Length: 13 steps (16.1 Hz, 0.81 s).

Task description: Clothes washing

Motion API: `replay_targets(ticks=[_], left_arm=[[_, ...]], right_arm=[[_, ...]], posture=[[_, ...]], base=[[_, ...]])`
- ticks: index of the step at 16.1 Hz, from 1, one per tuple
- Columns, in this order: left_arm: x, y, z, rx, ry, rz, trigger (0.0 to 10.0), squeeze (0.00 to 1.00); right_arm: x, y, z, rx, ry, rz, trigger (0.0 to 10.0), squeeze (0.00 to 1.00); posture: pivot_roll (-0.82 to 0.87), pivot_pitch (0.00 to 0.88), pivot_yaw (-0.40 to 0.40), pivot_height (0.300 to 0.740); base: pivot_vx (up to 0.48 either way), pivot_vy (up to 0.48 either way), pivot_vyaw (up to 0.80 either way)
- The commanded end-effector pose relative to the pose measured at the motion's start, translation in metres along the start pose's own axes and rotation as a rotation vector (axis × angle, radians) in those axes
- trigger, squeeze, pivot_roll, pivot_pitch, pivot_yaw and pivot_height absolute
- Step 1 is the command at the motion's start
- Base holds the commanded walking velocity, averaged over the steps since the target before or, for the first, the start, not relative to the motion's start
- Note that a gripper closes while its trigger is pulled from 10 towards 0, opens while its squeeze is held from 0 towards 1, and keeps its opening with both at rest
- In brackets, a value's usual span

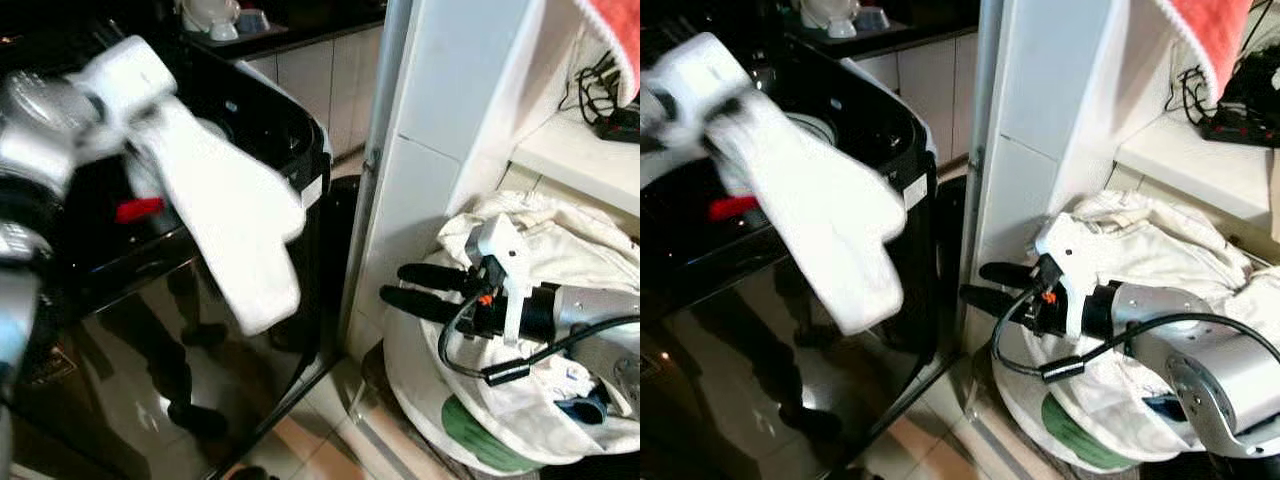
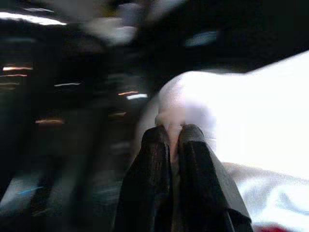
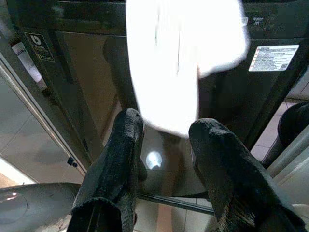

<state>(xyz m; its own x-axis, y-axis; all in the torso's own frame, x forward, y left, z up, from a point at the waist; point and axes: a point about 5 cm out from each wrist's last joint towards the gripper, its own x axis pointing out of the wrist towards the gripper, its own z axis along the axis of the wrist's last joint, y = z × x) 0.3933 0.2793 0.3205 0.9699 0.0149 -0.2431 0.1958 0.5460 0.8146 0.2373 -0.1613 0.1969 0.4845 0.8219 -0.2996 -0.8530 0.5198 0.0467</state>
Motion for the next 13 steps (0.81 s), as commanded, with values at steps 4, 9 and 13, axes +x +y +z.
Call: replay_targets(ticks=[4, 9, 13], left_arm=[[-0.009, 0.038, 0.023, 0.204, -0.038, 0.333, 10.0, 0.00], [0.009, 0.002, 0.003, 0.142, 0.043, 0.111, 10.0, 1.00], [0.005, 0.009, -0.001, 0.106, 0.049, 0.108, 10.0, 0.00]], right_arm=[[0.002, -0.003, 0.005, -0.028, -0.017, -0.011, 10.0, 0.00], [0.004, 0.000, 0.004, -0.033, -0.014, -0.010, 10.0, 0.00], [0.003, -0.012, 0.002, -0.051, 0.004, -0.102, 10.0, 0.00]], posture=[[0.00, 0.000, 0.007, 0.740], [-0.02, 0.000, 0.021, 0.740], [-0.01, 0.000, 0.011, 0.740]], base=[[0.000, 0.000, 0.00], [0.000, 0.000, 0.00], [0.000, 0.000, 0.00]])
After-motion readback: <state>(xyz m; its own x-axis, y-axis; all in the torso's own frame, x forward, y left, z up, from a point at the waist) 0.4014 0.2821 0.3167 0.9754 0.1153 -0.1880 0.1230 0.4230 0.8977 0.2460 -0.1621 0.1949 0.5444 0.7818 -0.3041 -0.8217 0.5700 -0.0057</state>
